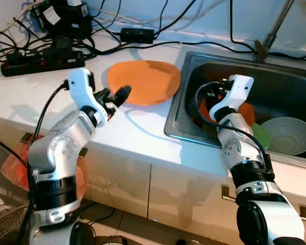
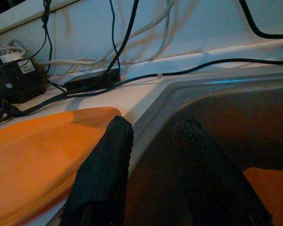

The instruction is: Kitchen organization

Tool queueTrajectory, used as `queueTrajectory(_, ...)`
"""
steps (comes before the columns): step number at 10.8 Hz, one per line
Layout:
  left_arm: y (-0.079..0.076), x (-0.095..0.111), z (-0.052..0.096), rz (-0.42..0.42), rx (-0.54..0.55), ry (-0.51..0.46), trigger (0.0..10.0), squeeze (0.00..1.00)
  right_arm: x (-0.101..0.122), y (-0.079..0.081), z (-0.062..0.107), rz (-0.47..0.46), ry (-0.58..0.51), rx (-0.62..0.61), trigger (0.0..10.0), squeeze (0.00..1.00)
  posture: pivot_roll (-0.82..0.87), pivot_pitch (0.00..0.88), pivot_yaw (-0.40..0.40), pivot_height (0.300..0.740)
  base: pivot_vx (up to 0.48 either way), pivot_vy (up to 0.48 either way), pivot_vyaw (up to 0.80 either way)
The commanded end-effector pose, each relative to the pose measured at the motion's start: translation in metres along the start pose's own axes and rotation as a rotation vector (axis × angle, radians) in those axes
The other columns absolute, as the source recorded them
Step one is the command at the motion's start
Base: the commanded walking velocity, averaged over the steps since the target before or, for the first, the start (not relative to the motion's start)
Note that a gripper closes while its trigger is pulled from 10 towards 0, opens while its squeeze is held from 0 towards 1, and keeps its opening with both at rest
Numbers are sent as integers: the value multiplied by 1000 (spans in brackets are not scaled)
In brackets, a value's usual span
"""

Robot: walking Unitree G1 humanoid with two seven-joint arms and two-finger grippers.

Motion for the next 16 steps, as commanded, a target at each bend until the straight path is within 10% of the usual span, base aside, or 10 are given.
queueTrajectory(1, -1, 5, 0, 46, -5, -1, 10000, 0, 2, -2, 1, 2, -6, -5, 10000, 0, 131, 93, -8, 740, 0, 0, 0)
queueTrajectory(3, 0, 11, -2, 221, 40, -7, 10000, 0, 2, -1, 2, -1, -5, -4, 10000, 0, 130, 90, -2, 740, 0, 0, 0)
queueTrajectory(16, 6, 4, -14, 279, 164, 244, 10000, 0, -6, 2, 6, 0, 12, -2, 10000, 0, 120, 88, 32, 740, 0, 0, 0)
Point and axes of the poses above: a point about 5 cm out from each wrist's last joint towards the gripper, its own z axis pointing back from the gripper into the wrist, its own x axis along the axis of the wrist's last joint, y = z × x, the point moved 1 cm from there along -z, pointing out of the wrist towards the gripper, and after that the axes turned 12 degrees about -z, right-handed, at the moved point
